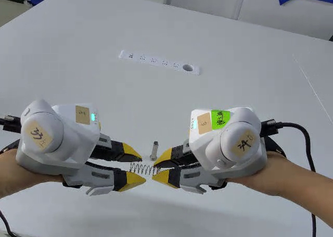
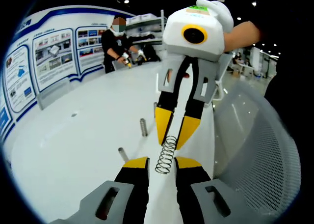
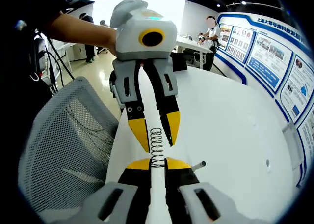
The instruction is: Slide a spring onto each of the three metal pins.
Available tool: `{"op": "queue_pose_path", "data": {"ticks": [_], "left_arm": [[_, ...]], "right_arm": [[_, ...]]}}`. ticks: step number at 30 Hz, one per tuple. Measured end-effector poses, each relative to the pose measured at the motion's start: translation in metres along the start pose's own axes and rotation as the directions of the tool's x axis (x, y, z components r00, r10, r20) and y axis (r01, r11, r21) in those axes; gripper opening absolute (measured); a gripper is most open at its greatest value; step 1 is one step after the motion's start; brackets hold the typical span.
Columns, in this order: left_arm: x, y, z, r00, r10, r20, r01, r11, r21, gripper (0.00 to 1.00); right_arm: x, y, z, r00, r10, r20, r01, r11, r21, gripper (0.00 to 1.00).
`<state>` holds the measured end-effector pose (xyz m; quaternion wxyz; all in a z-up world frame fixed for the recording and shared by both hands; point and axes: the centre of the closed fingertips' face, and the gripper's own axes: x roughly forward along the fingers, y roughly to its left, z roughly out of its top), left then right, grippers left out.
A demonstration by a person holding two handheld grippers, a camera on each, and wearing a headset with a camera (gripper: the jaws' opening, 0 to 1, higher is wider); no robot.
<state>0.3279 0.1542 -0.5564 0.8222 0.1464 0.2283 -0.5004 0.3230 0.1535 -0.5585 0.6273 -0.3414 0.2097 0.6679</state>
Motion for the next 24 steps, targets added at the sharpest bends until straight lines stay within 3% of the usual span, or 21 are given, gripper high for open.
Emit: {"op": "queue_pose_path", "data": {"ticks": [12,14,20,24], "left_arm": [[0.0004,-0.002,-0.0039,0.9989,-0.012,-0.045,0.015,0.997,0.076,0.11],[-0.0003,-0.001,-0.0032,0.9988,-0.002,-0.05,0.008,0.992,0.127,0.11],[-0.0033,-0.0007,-0.0035,0.9987,-0.009,-0.05,0.016,0.99,0.139,0.1],[-0.0043,-0.0011,-0.0046,0.9983,-0.013,-0.057,0.021,0.989,0.143,0.1]], "right_arm": [[-0.0013,-0.0008,0.0029,0.9999,0.0,-0.012,-0.001,0.999,-0.04,0.1],[-0.0011,-0.0021,0.0036,0.9999,-0.011,-0.011,0.01,0.997,-0.072,0.1],[-0.0014,-0.001,0.0056,0.9998,0.001,0.018,0.001,0.997,-0.076,0.12],[0.0005,-0.0008,0.002,0.9999,0.01,0.01,-0.009,0.998,-0.069,0.14]]}}
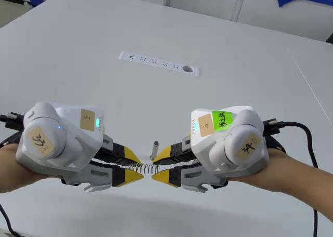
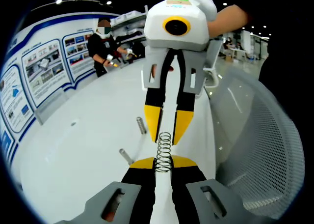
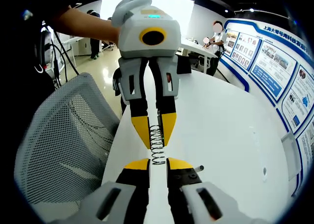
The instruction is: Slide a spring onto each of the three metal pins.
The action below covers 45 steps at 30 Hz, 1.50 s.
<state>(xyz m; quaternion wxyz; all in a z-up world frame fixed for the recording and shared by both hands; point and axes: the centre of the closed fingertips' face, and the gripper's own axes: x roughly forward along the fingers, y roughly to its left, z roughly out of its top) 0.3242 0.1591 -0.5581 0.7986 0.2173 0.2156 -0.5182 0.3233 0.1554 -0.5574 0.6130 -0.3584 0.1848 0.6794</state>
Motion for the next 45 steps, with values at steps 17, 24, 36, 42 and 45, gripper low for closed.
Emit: {"op": "queue_pose_path", "data": {"ticks": [17,24,36,42,45], "left_arm": [[0.002,-0.003,-0.003,0.9998,-0.018,-0.012,0.018,1.0,0.015,0.1],[0.005,0.0,-0.006,0.9996,-0.012,-0.027,0.012,1.0,0.023,0.1],[0.003,0.0,-0.005,1.0,-0.006,0.0,0.006,1.0,-0.007,0.1],[0.003,0.0,-0.003,1.0,-0.002,0.006,0.002,1.0,-0.01,0.1],[0.003,-0.001,-0.002,0.9999,-0.003,0.011,0.004,1.0,-0.014,0.1]], "right_arm": [[-0.004,0.001,0.008,0.9981,0.037,0.049,-0.04,0.997,0.062,0.1],[-0.01,0.002,0.025,0.9914,0.059,0.117,-0.068,0.995,0.072,0.11],[-0.01,0.003,0.038,0.9863,0.062,0.153,-0.074,0.995,0.073,0.11],[-0.011,0.001,0.043,0.9827,0.057,0.176,-0.073,0.993,0.088,0.11],[-0.011,0.001,0.046,0.9802,0.054,0.191,-0.073,0.993,0.095,0.11]]}}
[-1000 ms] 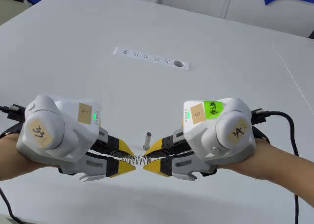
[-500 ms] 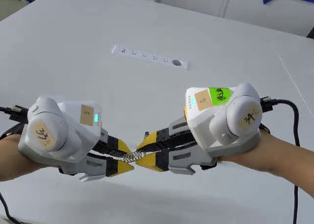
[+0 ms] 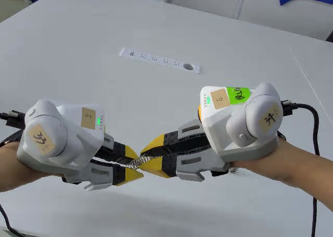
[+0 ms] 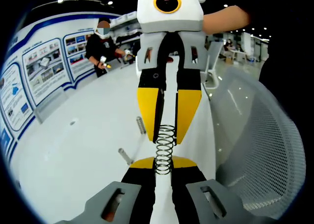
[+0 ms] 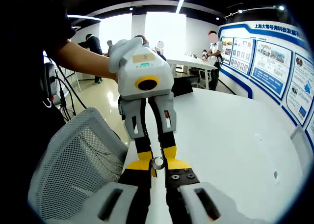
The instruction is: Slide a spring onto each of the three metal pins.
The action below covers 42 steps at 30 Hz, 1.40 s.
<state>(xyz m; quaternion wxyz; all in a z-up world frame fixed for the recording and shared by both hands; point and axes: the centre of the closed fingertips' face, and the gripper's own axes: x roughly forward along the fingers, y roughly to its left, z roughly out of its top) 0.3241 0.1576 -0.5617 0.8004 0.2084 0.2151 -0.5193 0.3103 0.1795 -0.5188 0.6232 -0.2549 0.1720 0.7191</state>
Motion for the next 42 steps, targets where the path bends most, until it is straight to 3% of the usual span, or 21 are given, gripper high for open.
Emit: {"op": "queue_pose_path", "data": {"ticks": [9,15,26,34,42], "left_arm": [[0.001,0.0,0.006,0.9996,0.001,0.027,0.0,1.0,-0.015,0.1],[0.002,-0.001,0.006,0.9997,-0.002,0.025,0.003,1.0,-0.024,0.1],[-0.007,0.012,0.009,0.9977,0.042,0.053,-0.037,0.995,-0.09,0.14],[-0.01,0.015,0.001,0.9978,0.062,0.023,-0.059,0.992,-0.116,0.3],[-0.02,0.022,0.005,0.9923,0.092,0.082,-0.077,0.982,-0.173,0.42]], "right_arm": [[0.001,-0.002,0.013,0.9987,-0.002,0.051,0.001,0.999,0.032,0.11],[0.003,-0.001,0.013,0.9989,-0.009,0.047,0.007,0.999,0.032,0.1],[-0.002,-0.011,0.02,0.9966,-0.055,0.062,0.053,0.998,0.04,0.1],[-0.013,-0.029,0.028,0.9914,-0.103,0.08,0.099,0.994,0.051,0.1],[-0.023,-0.059,0.02,0.9827,-0.176,0.057,0.172,0.982,0.075,0.1]]}}
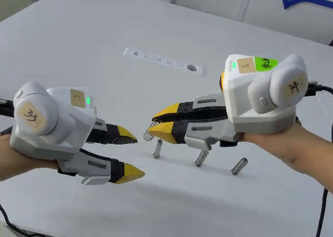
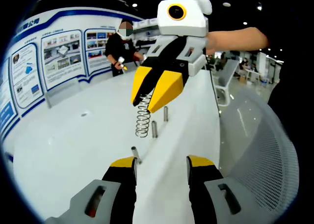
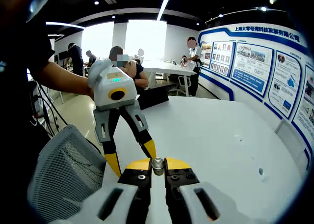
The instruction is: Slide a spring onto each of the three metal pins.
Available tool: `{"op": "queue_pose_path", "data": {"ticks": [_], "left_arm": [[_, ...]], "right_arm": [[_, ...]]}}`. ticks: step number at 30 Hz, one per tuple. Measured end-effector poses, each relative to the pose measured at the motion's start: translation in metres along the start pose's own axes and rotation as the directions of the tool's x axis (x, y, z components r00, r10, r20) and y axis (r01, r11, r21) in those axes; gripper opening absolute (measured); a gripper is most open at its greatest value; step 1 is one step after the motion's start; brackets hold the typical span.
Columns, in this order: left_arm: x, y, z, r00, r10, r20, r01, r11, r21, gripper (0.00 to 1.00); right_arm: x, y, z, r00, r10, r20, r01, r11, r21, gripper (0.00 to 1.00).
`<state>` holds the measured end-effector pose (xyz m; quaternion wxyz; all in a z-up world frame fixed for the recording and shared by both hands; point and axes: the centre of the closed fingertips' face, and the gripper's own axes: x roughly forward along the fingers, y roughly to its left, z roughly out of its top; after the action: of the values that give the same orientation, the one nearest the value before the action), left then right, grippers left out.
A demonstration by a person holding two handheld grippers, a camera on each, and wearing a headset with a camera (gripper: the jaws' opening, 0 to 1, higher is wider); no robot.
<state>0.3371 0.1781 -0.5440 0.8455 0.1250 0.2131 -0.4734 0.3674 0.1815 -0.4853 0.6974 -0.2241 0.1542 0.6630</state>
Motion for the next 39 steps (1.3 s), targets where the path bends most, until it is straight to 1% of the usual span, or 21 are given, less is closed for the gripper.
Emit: {"op": "queue_pose_path", "data": {"ticks": [2,6,10,17,21,25,30,33,36,39], "left_arm": [[-0.002,0.003,0.001,0.9999,0.011,0.01,-0.011,1.0,-0.006,0.45],[-0.004,0.008,0.001,0.9994,0.032,0.016,-0.031,0.999,-0.014,0.52],[-0.006,0.011,-0.002,0.999,0.043,0.013,-0.043,0.999,-0.027,0.59],[-0.009,0.015,-0.006,0.9981,0.058,0.019,-0.057,0.997,-0.049,0.67],[-0.01,0.019,-0.008,0.9972,0.072,0.02,-0.07,0.995,-0.064,0.73],[-0.01,0.023,-0.01,0.996,0.086,0.024,-0.084,0.994,-0.073,0.79],[-0.009,0.025,-0.011,0.9949,0.096,0.032,-0.093,0.992,-0.087,0.88],[-0.009,0.026,-0.014,0.9944,0.102,0.026,-0.099,0.991,-0.093,0.92],[-0.009,0.026,-0.013,0.9933,0.11,0.035,-0.106,0.989,-0.101,0.97],[-0.01,0.027,-0.013,0.9926,0.117,0.035,-0.112,0.988,-0.106,0.99]], "right_arm": [[0.0,-0.01,-0.003,0.9997,-0.023,-0.004,0.023,1.0,0.019,0.1],[0.002,-0.023,-0.009,0.9982,-0.056,-0.019,0.057,0.997,0.047,0.1],[0.008,-0.032,-0.022,0.9957,-0.072,-0.059,0.076,0.995,0.063,0.1],[0.019,-0.038,-0.041,0.9911,-0.074,-0.111,0.084,0.992,0.092,0.1],[0.024,-0.042,-0.05,0.9878,-0.077,-0.135,0.092,0.99,0.108,0.1],[0.028,-0.046,-0.057,0.985,-0.081,-0.152,0.1,0.987,0.124,0.1],[0.033,-0.047,-0.066,0.9817,-0.074,-0.175,0.1,0.984,0.145,0.1],[0.035,-0.047,-0.071,0.9801,-0.069,-0.186,0.098,0.983,0.155,0.1],[0.036,-0.046,-0.075,0.979,-0.061,-0.195,0.093,0.982,0.163,0.1],[0.037,-0.045,-0.078,0.9788,-0.057,-0.197,0.092,0.98,0.174,0.1]]}}
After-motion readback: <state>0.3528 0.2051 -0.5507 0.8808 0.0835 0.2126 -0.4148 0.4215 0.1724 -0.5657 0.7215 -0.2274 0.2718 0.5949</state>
